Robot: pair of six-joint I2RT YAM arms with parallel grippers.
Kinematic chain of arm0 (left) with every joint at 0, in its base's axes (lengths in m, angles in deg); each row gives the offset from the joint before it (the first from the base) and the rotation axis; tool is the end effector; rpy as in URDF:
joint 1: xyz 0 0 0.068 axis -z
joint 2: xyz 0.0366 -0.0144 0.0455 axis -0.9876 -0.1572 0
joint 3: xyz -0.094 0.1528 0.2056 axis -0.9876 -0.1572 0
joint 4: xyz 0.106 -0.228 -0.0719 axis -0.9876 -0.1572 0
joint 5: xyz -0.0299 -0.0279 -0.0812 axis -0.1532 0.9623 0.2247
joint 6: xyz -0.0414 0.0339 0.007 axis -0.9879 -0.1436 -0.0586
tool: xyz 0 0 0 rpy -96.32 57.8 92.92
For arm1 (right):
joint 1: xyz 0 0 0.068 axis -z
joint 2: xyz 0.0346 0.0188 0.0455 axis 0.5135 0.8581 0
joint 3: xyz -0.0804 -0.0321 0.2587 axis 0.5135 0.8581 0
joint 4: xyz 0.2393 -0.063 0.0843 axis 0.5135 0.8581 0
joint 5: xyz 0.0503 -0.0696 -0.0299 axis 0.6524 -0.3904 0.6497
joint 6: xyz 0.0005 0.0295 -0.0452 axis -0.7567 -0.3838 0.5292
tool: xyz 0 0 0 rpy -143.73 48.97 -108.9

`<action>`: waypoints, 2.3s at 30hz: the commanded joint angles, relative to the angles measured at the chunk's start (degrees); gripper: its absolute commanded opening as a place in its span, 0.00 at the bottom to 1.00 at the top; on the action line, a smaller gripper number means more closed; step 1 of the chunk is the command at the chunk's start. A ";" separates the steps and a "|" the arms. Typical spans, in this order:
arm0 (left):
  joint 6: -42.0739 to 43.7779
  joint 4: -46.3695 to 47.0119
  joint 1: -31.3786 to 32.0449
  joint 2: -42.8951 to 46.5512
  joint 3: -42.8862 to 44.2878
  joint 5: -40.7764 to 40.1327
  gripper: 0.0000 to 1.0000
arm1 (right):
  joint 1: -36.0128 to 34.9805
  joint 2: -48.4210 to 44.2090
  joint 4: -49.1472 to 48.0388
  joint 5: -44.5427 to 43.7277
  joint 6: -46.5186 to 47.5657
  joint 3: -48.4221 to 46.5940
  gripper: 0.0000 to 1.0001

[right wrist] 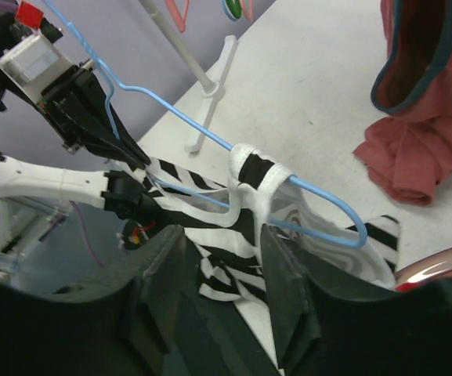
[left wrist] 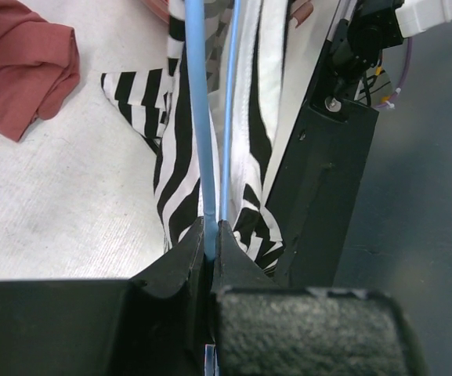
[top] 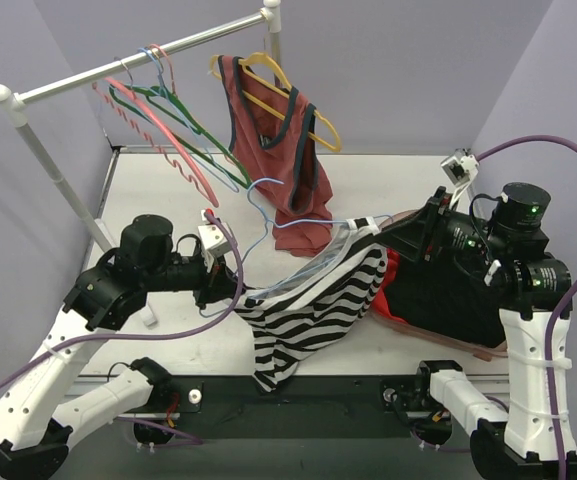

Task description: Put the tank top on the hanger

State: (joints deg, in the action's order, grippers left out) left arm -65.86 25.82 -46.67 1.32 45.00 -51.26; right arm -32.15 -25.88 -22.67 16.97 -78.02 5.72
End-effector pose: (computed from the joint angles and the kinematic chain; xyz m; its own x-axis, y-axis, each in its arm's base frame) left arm 0.1182 -0.1055 0.3876 -0.3446 0.3228 -0.8815 0.9038 0.3678 -0.2186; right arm 0.1429 0.0348 0.4739 -0.2805 0.0789 -0.9566 -0.8563 0.4296 0.2865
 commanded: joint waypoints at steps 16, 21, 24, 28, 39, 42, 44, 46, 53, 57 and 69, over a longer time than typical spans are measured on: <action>5.00 -5.97 0.35 -2.20 4.75 10.24 0.00 | -8.92 6.85 30.68 -4.83 48.58 -15.12 0.77; 5.88 -9.31 1.75 -3.78 6.77 9.98 0.00 | -17.19 8.35 39.40 -9.50 55.65 -14.69 0.75; 5.80 -10.54 2.45 -4.14 7.39 8.05 0.00 | -18.25 9.06 40.28 -9.76 57.15 -15.48 0.74; 0.19 -9.40 2.46 -4.14 6.16 4.71 0.00 | -17.73 9.41 34.44 -11.78 51.37 -17.85 0.74; -19.59 -5.61 2.46 2.44 7.20 -8.91 0.00 | -6.22 4.85 10.94 -14.24 17.88 -15.50 0.79; -22.50 -8.43 2.46 4.72 11.34 -14.80 0.00 | -3.41 2.21 7.77 -15.56 14.00 -11.89 0.79; -23.29 -11.31 2.46 5.78 13.44 -17.70 0.00 | -2.53 -0.08 5.92 -17.05 12.25 -8.46 0.80; -24.26 -13.52 2.46 6.75 14.33 -19.46 0.00 | -1.65 -2.35 4.17 -17.84 11.36 -5.22 0.80; -25.85 -16.78 2.46 10.36 17.32 -20.53 0.00 | 1.08 -7.20 0.38 -20.31 7.05 1.65 0.80; -25.32 -20.03 2.46 11.94 21.01 -20.44 0.00 | 2.47 -9.22 -0.50 -21.10 6.35 3.85 0.80; -28.39 -23.12 2.72 25.19 18.12 -20.59 0.00 | 4.95 -13.00 -5.59 -19.52 3.10 11.59 0.80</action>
State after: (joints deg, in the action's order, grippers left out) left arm -92.20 -0.26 -44.25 21.25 63.47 -69.78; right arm -28.15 -37.86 -23.81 -3.84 -73.10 15.56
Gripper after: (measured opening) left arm 0.090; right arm 0.796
